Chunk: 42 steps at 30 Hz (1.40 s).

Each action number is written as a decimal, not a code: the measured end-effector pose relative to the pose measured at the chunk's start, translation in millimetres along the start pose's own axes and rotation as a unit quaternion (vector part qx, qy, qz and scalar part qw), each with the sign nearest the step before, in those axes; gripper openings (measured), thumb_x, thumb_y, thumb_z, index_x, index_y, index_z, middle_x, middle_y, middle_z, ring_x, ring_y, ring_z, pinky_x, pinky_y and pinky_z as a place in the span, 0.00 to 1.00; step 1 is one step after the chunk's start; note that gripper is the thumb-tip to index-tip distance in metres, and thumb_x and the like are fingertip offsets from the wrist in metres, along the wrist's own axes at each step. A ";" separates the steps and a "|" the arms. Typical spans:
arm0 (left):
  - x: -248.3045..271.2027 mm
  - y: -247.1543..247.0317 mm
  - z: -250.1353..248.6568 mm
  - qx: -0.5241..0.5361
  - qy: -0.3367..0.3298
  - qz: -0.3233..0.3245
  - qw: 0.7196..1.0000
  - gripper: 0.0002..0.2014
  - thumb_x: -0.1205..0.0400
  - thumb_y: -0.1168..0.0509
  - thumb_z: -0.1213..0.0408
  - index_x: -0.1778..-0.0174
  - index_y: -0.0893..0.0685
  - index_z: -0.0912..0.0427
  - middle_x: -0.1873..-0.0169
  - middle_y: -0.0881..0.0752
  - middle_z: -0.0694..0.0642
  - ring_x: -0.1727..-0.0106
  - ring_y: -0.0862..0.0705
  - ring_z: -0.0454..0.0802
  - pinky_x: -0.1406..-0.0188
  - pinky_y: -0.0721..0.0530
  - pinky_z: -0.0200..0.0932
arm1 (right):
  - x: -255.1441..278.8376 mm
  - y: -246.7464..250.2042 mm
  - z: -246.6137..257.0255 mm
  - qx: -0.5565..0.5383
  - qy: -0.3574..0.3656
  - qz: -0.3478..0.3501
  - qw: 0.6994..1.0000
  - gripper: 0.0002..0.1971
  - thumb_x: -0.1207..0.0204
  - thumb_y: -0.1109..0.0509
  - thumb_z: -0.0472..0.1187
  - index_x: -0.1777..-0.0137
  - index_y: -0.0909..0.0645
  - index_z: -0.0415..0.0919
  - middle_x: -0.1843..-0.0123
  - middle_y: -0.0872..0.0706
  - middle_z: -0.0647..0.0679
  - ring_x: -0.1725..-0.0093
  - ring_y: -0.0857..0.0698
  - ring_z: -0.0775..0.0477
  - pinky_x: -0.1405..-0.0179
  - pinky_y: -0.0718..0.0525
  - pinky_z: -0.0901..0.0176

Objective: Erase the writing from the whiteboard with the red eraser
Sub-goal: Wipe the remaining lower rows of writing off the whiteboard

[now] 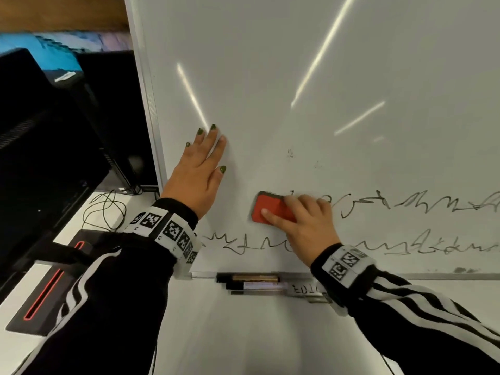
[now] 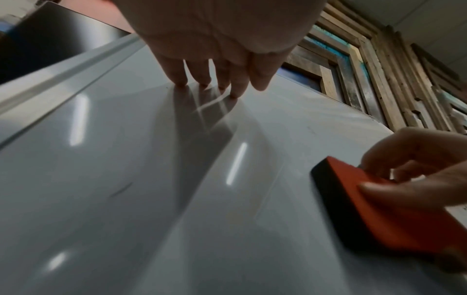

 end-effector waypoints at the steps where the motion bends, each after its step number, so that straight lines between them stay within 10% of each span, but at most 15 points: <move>1: 0.1 -0.5 -1.3 -0.002 0.003 0.002 1.000 0.26 0.14 0.50 0.61 0.19 0.48 0.55 0.21 0.56 0.45 0.20 0.60 0.44 0.20 0.60 0.45 | -2.4 -4.5 7.8 -0.005 0.023 0.005 1.000 0.27 0.37 0.27 0.36 0.37 0.18 0.57 0.40 0.27 0.45 0.45 0.27 0.39 0.47 0.34 0.42; 5: 0.3 -0.2 -0.5 -0.003 0.009 0.005 1.000 0.27 0.14 0.49 0.62 0.18 0.49 0.54 0.20 0.56 0.45 0.20 0.61 0.43 0.21 0.61 0.43 | 0.1 -1.0 -5.4 0.009 0.064 0.025 0.998 0.31 0.39 0.24 0.35 0.35 0.20 0.57 0.39 0.24 0.44 0.44 0.27 0.39 0.46 0.34 0.42; 13: 2.3 -5.2 -6.6 0.003 0.027 0.001 1.000 0.28 0.13 0.49 0.61 0.18 0.52 0.55 0.21 0.59 0.44 0.19 0.62 0.42 0.20 0.61 0.44 | 25.6 28.5 -71.3 0.029 -0.112 -0.022 0.993 0.38 0.42 0.22 0.32 0.34 0.27 0.62 0.42 0.19 0.38 0.45 0.27 0.37 0.47 0.35 0.42; 20: -8.1 -17.4 -37.3 -0.009 -0.024 -0.001 1.000 0.27 0.14 0.51 0.59 0.18 0.49 0.55 0.20 0.55 0.46 0.20 0.60 0.40 0.20 0.61 0.42 | 36.3 8.3 -51.3 0.036 0.050 0.020 0.998 0.35 0.38 0.25 0.35 0.32 0.29 0.60 0.39 0.26 0.43 0.44 0.27 0.39 0.48 0.34 0.41; 26: -22.0 -29.5 -67.7 0.006 -0.062 -0.005 0.998 0.28 0.16 0.56 0.55 0.19 0.46 0.56 0.20 0.52 0.48 0.19 0.55 0.44 0.21 0.61 0.39 | 12.7 38.3 -100.3 0.028 -0.092 -0.048 0.994 0.37 0.39 0.23 0.32 0.33 0.27 0.62 0.40 0.19 0.39 0.44 0.27 0.38 0.48 0.35 0.44; 33: -32.4 -45.1 -93.2 0.020 -0.078 0.004 0.997 0.27 0.17 0.56 0.55 0.19 0.46 0.55 0.19 0.49 0.50 0.19 0.55 0.45 0.20 0.58 0.43 | 57.1 15.7 -85.0 0.031 0.016 0.007 0.999 0.37 0.39 0.20 0.35 0.33 0.29 0.62 0.39 0.25 0.45 0.44 0.26 0.41 0.48 0.33 0.43; 42: -37.1 -53.4 -112.4 0.005 -0.086 0.011 0.996 0.27 0.16 0.56 0.56 0.19 0.46 0.55 0.19 0.50 0.49 0.19 0.56 0.43 0.20 0.60 0.39 | 34.1 34.1 -118.3 0.008 -0.075 -0.036 0.996 0.32 0.34 0.24 0.36 0.33 0.28 0.63 0.40 0.18 0.40 0.43 0.27 0.39 0.47 0.35 0.43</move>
Point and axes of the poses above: each hand's wrist, its own x-axis away from the middle knuckle, its own y-axis out of the back of the hand, z = x × y, the point moved 4 cm from there along -x, towards the middle knuckle
